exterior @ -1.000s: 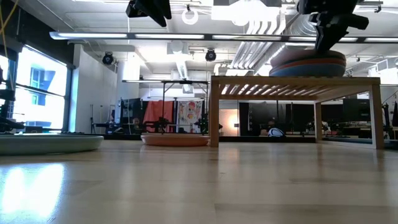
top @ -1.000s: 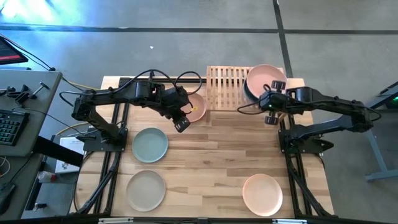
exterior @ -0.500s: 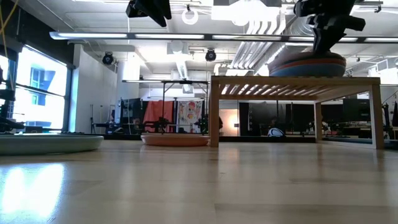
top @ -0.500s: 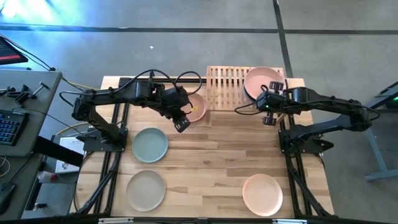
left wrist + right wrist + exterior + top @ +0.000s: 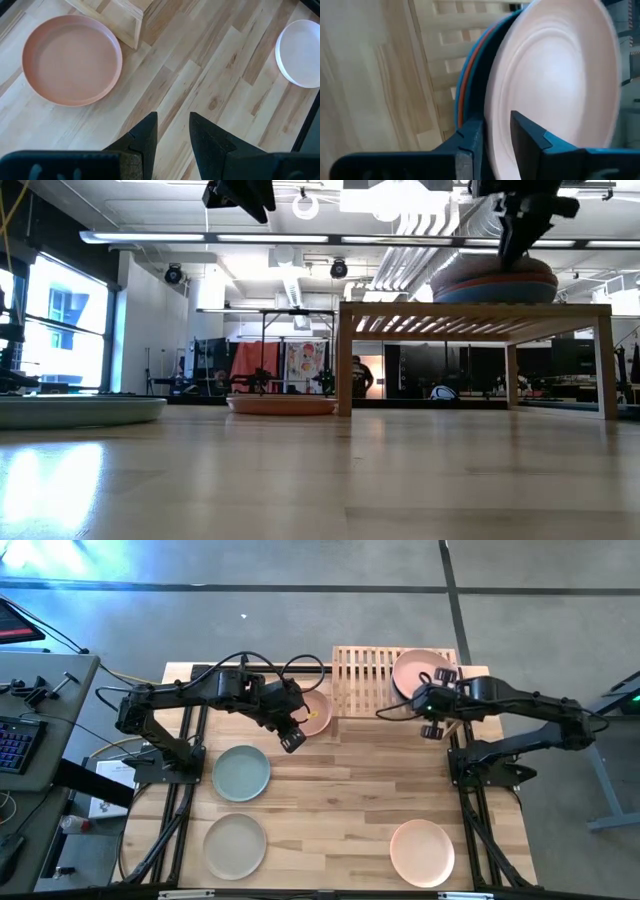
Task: Place and stack plates onto a shelf
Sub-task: Stack the pink plate on the dark green plate on the shelf
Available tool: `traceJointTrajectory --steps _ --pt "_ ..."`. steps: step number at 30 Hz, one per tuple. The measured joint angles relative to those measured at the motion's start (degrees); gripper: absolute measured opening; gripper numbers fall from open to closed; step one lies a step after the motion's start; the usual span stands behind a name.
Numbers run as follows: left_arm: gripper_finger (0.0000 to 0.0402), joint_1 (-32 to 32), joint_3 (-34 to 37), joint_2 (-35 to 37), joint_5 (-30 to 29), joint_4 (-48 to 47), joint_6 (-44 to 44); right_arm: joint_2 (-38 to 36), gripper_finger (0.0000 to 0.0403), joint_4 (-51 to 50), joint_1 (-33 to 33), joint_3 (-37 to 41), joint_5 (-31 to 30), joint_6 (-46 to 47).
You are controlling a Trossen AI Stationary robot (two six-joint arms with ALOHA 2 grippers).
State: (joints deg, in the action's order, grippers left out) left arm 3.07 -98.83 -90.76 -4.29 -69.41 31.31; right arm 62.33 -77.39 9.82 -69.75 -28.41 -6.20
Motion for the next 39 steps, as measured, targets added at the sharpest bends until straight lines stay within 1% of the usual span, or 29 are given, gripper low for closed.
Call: traceJointTrajectory --steps 6,9,19,22,25,31,39 --pt "0.0102 0.0 0.0 0.0 0.0 0.0 0.0 0.0 0.0074 -2.4 0.0 -5.0 0.6 1.3" --pt "0.0102 0.0 0.0 0.0 0.0 0.0 0.0 0.0 0.0074 -3.9 0.0 -6.3 0.8 1.3" --pt "0.0102 0.0 0.0 0.0 0.1 0.0 0.0 0.0 0.0074 -5.2 0.0 -6.3 0.8 1.3" --pt "0.0102 0.0 0.0 0.0 0.0 0.0 0.0 1.2 0.0074 -5.2 0.1 -6.3 1.1 2.2" --pt "0.0102 0.0 0.0 0.0 0.0 0.0 0.0 2.8 0.0074 -5.5 0.4 -6.3 2.8 2.8" --pt "0.0102 -0.1 0.0 0.0 0.3 0.0 0.0 6.3 0.0074 -8.7 0.5 -6.3 3.5 3.8" --pt "0.0102 -0.1 0.0 0.0 0.3 0.0 0.0 6.6 0.0074 -9.8 0.7 -6.3 3.5 5.9"
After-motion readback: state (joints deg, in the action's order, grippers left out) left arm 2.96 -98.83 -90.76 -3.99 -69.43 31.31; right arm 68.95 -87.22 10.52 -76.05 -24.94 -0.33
